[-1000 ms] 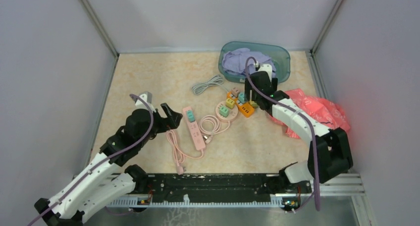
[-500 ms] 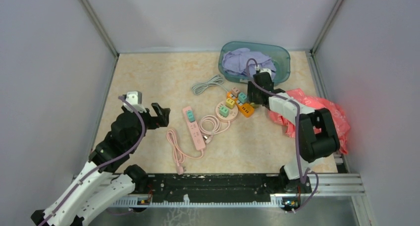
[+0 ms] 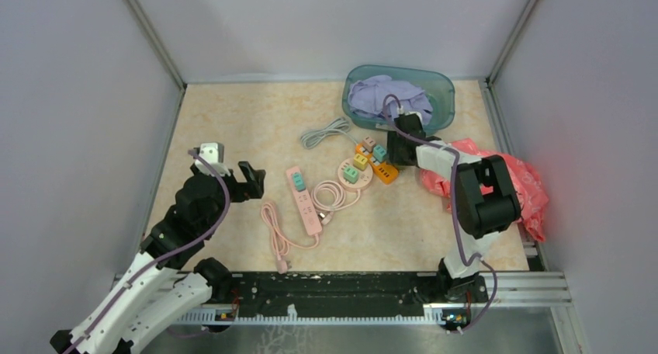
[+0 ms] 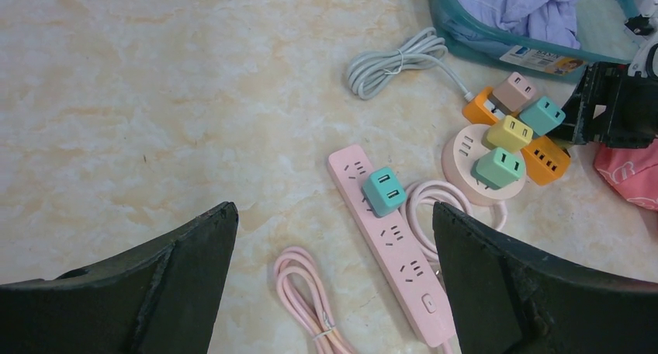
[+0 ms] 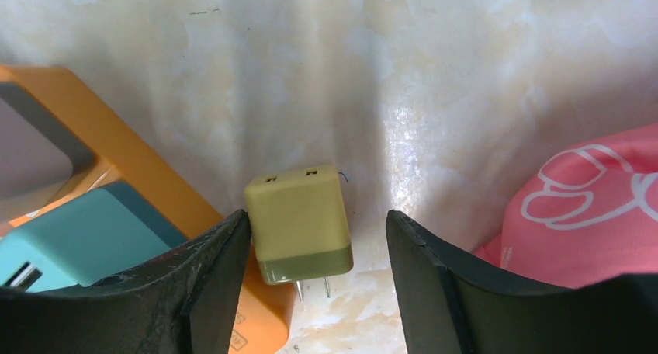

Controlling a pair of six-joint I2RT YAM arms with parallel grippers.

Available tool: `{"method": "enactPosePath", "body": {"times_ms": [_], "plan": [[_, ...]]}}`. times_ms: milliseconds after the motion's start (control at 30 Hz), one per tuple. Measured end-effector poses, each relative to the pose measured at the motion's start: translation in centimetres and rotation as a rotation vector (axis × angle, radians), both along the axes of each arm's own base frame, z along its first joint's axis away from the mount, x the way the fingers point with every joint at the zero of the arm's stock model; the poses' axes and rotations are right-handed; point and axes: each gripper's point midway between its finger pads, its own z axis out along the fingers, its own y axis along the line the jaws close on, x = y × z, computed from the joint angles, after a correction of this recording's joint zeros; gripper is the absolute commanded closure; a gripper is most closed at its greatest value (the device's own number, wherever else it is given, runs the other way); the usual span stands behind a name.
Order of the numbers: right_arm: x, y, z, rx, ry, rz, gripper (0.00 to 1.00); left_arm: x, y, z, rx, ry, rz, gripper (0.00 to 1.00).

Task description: Insert the plug

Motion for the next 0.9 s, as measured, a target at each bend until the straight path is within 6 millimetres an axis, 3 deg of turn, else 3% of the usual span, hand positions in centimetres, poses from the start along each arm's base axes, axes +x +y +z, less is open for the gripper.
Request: {"method": "enactPosePath", "body": {"times_ms": [400,900], "plan": [[0.3,0.0,-0.6,-0.007,0.030,-0.007,0.40,0.4,-0.6,-0.8,0.012,0.030,-0.039,0.00],[0.7,0.1,-1.4,-0.003,0.065,-0.030,0.61,0.4,-2.6,-1.2,-0.003,0.032,-0.192,0.00]]}}
